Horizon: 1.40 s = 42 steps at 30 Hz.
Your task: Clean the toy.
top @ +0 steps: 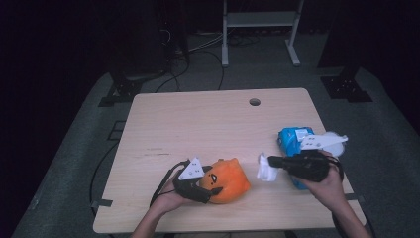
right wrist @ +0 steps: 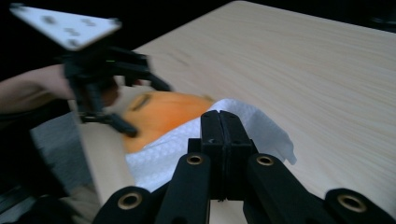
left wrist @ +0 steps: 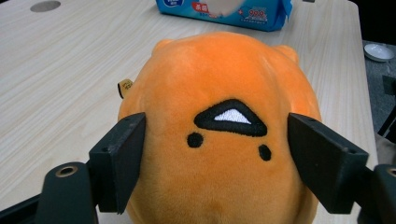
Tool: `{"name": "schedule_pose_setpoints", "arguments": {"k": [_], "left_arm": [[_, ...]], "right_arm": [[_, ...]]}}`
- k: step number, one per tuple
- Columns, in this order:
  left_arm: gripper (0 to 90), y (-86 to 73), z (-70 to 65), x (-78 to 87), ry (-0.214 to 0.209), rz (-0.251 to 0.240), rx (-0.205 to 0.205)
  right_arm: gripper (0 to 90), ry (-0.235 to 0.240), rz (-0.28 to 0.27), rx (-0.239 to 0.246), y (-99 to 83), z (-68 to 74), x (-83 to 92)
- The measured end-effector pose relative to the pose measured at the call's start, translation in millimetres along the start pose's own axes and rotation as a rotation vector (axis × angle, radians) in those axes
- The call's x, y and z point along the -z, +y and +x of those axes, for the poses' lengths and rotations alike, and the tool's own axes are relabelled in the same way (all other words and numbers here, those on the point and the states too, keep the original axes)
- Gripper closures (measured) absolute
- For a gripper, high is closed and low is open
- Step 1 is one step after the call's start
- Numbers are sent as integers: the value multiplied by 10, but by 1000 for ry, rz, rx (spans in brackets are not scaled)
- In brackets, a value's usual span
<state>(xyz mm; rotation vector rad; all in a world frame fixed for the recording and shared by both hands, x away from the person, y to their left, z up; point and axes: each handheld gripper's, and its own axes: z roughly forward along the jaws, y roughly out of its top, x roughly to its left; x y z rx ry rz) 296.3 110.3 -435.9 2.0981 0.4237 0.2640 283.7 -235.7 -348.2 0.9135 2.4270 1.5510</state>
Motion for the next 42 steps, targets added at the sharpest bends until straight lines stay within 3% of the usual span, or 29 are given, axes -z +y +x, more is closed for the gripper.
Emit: {"name": "schedule_pose_setpoints", "arguments": {"k": [2, 4, 5, 6, 10, 12, 15, 17, 19, 20, 21, 22, 24, 26, 27, 31, 34, 37, 40, 42], "left_arm": [[228, -8, -2, -14, 0, -4, -1], [227, -19, -7, -29, -2, -8, 0], [227, -24, -8, -35, -3, -13, -1], [227, -27, -6, -36, -2, -14, -4], [224, -37, -4, -38, -3, -20, -1], [223, -42, -3, -40, -4, -23, -1], [222, -43, -3, -44, -5, -28, -1], [222, -45, -3, -46, -7, -31, -1], [222, -46, -3, -46, -7, -31, -1], [222, -45, -5, -47, -7, -31, -1], [222, -43, -8, -49, -5, -32, -1], [222, -40, -12, -49, -4, -29, -4], [222, -36, -16, -55, -3, -28, -3], [223, -31, -16, -59, -3, -27, -2], [223, -28, -19, -60, -4, -27, -4], [234, -25, -41, -57, -7, -22, -32], [235, -25, -46, -56, -13, -16, -54], [234, -24, -61, -66, -20, -2, -84], [220, -18, -57, -75, -27, 9, -90], [190, 3, -35, -53, -39, 13, -77]], "right_arm": [[890, 89, 4, 28, 66, 208, -147], [890, 116, 3, 43, 94, 267, -192], [890, 161, 5, 62, 152, 388, -260], [890, 161, 5, 62, 152, 388, -260], [890, 234, 9, 89, 248, 533, -397], [890, 246, 13, 80, 246, 523, -428], [890, 249, 36, 59, 212, 459, -524], [889, 239, 58, 18, 135, 314, -635], [889, 232, 66, -3, 105, 257, -672], [888, 220, 71, -17, 73, 200, -708], [883, 170, 91, -10, 13, 139, -777], [883, 170, 91, -10, 13, 139, -777], [879, 150, 101, 5, -34, 137, -839], [856, 137, 117, 71, -55, 235, -929], [856, 137, 117, 71, -55, 235, -929], [708, 72, 131, 207, -23, 361, -1070], [640, 70, 129, 233, -16, 355, -1124], [576, 106, 160, 255, -52, 336, -1221], [578, 93, 172, 280, -95, 345, -1257], [593, 93, 175, 268, -124, 329, -1274]]}}
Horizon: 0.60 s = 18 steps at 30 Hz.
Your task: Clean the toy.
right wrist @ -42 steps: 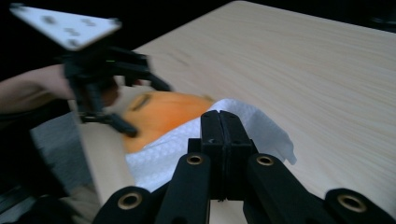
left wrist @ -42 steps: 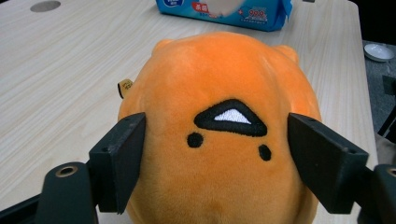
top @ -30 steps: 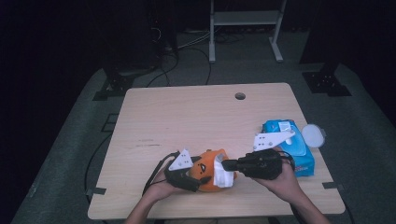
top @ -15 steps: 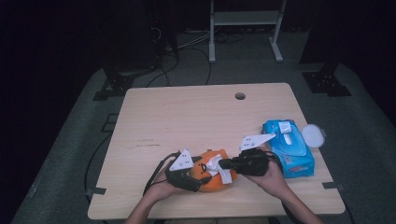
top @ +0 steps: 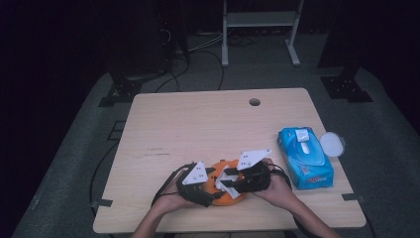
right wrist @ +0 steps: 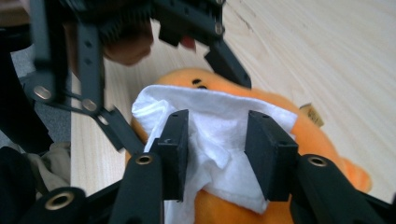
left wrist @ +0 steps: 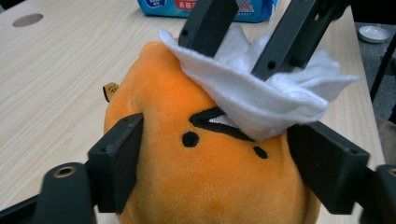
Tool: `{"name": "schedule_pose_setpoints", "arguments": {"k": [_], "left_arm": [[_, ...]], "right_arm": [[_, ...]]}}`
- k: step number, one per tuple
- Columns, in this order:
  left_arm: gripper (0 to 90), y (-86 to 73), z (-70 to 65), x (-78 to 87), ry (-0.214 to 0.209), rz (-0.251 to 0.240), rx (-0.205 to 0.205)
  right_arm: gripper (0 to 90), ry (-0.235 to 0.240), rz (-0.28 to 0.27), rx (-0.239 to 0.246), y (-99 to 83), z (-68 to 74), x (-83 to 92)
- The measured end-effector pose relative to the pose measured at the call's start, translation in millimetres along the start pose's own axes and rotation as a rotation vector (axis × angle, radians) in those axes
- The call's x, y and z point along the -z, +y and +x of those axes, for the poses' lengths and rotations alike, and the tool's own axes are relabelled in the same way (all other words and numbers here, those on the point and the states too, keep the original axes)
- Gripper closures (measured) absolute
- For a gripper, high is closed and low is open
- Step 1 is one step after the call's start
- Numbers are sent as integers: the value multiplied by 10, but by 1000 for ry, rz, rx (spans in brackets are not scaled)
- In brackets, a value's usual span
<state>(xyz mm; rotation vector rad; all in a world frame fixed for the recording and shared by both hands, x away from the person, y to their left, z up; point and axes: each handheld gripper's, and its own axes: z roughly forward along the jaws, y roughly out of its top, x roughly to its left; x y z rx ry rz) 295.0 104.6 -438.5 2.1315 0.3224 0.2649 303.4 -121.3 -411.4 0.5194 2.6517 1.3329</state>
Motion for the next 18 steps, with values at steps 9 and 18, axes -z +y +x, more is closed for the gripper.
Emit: {"name": "schedule_pose_setpoints", "arguments": {"k": [9, 18], "left_arm": [[193, -1, 19, 64, 5, 25, 14], [275, 0, 35, 32, 14, 3, 0]], "right_arm": [[792, -36, 19, -47, -26, 60, 7], [852, -26, 1, -131, -115, -80, 262]]}}
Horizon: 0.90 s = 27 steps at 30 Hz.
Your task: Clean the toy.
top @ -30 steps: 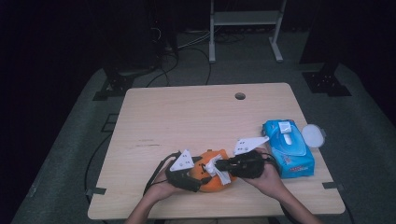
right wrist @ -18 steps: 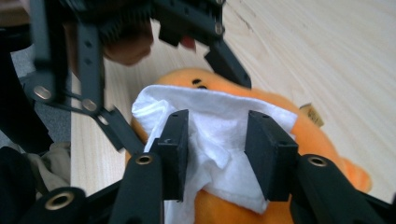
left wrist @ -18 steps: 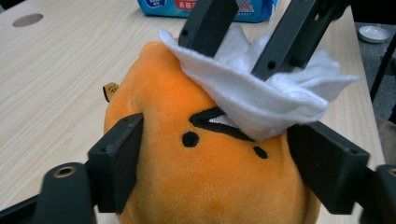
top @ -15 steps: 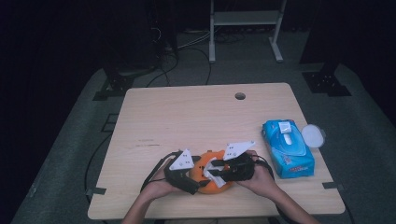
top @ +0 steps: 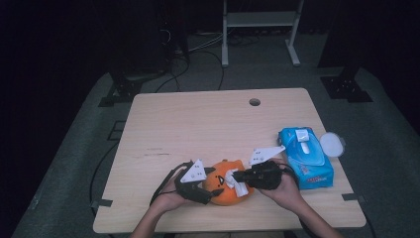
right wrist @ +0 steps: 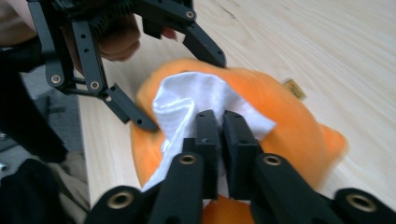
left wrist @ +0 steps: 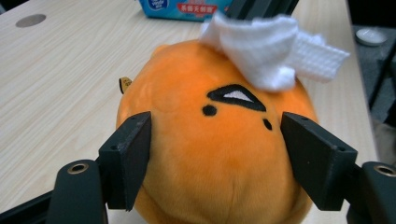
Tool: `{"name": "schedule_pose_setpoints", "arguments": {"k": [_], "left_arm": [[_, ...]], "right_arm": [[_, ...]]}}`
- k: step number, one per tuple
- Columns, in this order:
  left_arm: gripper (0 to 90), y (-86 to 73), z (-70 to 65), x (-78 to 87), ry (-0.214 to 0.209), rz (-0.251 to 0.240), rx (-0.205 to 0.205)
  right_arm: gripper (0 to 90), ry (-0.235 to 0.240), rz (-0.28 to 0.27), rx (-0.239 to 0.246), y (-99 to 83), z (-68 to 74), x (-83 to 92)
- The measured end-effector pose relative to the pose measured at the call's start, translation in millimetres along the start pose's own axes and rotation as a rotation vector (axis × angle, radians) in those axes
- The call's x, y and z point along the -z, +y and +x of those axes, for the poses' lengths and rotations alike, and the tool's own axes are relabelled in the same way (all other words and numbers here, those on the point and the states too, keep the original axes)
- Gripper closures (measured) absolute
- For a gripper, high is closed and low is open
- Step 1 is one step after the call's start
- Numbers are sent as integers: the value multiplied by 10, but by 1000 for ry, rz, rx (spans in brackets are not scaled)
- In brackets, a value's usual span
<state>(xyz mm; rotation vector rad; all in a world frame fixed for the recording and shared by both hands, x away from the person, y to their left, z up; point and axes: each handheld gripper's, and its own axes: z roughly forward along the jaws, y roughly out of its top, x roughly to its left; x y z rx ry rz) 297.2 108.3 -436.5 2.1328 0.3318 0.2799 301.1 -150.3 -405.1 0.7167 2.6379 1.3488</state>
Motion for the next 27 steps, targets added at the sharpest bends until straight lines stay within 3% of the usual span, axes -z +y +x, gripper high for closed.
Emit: {"name": "schedule_pose_setpoints", "arguments": {"k": [5, 8, 9, 12, 18, 19, 24, 27], "left_arm": [[276, -12, 11, -19, -5, -9, 1], [276, -5, -6, -51, -7, -12, -12], [276, -4, -11, -56, -6, -10, -15], [276, -16, -6, -45, -10, -7, -23], [311, -17, 40, -6, -13, -16, -12], [310, -35, 55, -2, -19, -20, -2], [306, -38, 67, -8, -18, -25, 9], [304, -29, 53, -21, -15, -24, -1]], "right_arm": [[854, -37, 9, 7, -58, -7, 65], [852, -67, 24, 39, -32, 52, 1], [843, -90, 24, 71, -5, 102, -62], [845, -92, 25, 80, -1, 120, -101], [855, -64, 8, 20, -43, -21, 27], [855, -90, 8, 12, -80, -48, 93], [855, -127, 19, 9, -118, -81, 168], [855, -115, 9, 2, -100, -55, 155]]}}
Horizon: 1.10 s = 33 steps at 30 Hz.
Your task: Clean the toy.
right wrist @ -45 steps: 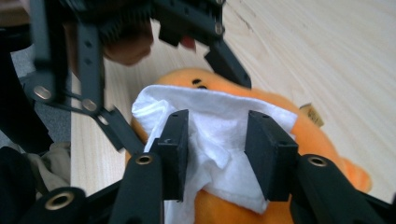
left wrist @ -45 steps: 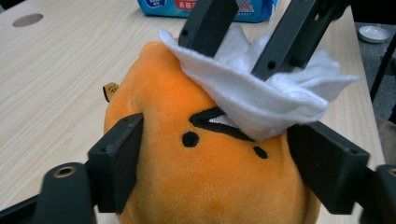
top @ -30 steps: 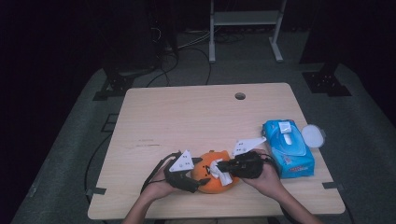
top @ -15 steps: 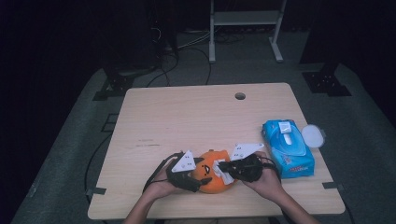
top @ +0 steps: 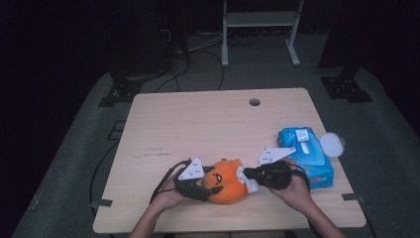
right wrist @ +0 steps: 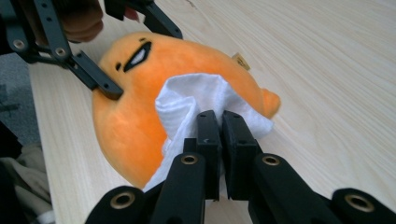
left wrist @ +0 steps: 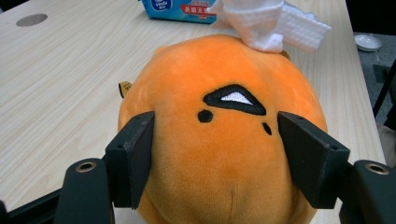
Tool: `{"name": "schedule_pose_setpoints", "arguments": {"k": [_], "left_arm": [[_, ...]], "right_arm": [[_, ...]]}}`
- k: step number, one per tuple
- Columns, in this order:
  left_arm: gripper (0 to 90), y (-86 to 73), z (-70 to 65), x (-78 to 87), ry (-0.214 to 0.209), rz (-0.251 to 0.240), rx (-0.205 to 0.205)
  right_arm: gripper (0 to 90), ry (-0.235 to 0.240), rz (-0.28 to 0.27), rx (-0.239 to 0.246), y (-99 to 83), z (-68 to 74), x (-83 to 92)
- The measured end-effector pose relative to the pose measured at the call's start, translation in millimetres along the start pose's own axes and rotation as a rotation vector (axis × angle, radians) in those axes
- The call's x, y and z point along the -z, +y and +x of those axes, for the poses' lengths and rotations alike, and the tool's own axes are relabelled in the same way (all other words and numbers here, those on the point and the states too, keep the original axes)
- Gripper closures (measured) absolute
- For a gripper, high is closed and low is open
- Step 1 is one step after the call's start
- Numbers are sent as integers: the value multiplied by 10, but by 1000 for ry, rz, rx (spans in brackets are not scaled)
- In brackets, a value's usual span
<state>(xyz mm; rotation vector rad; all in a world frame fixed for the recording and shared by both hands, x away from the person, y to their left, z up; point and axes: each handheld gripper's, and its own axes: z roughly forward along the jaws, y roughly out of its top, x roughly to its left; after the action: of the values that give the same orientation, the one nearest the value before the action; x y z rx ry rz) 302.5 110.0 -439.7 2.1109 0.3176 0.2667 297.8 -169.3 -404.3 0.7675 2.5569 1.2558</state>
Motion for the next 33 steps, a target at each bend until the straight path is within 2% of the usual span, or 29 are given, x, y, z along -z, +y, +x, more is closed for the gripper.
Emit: {"name": "schedule_pose_setpoints", "arguments": {"k": [2, 4, 6, 9, 10, 13, 14, 17, 18, 19, 22, 24, 25, 27, 28, 29, 31, 33], "left_arm": [[303, 1, -7, -15, -1, -7, -3], [302, 6, -16, -21, 2, -5, -9], [298, 12, -8, 0, 7, 4, -1], [232, 62, 17, 61, 1, -16, 50], [175, 119, 28, 110, -5, -29, 77], [171, 139, 8, 127, -11, -30, 65], [236, 133, -5, 117, -15, -25, 54], [289, 89, -11, 61, 2, -2, 36], [324, 64, 13, 43, 21, -3, 40], [333, 64, 13, 43, 21, -3, 40], [348, 34, 54, 14, 44, -31, 69], [353, 21, 72, 0, 50, -33, 80], [357, 15, 83, 5, 51, -38, 86], [366, 1, 98, 7, 54, -49, 104], [368, -7, 110, 7, 56, -49, 113], [368, -9, 117, 6, 55, -52, 120], [368, -13, 134, 2, 49, -57, 126], [367, -19, 147, -2, 52, -62, 135]], "right_arm": [[854, 37, -15, 3, 29, 70, -44], [852, 56, -17, 26, 60, 161, -111], [851, 42, -14, 53, 71, 206, -165], [851, 22, -23, 40, 61, 129, -125], [851, 12, -30, 9, 27, 55, -86], [851, -9, -26, -11, -23, -12, -37], [851, 1, -29, -41, -67, -69, 11], [852, 10, -26, -46, -86, -68, 27], [852, 25, -29, -40, -63, 2, 12], [852, 25, -29, -40, -63, 2, 12], [851, 72, -40, 7, 22, 178, -42], [850, 67, -29, 51, 69, 283, -95], [851, 45, -20, 74, 82, 300, -110], [850, 35, -23, 61, 79, 239, -96], [849, 5, -21, 26, 25, 86, -52], [849, 5, -21, 26, 25, 86, -52], [849, -11, -17, -35, -85, -72, 20], [849, -19, -16, -45, -112, -101, 42]]}}
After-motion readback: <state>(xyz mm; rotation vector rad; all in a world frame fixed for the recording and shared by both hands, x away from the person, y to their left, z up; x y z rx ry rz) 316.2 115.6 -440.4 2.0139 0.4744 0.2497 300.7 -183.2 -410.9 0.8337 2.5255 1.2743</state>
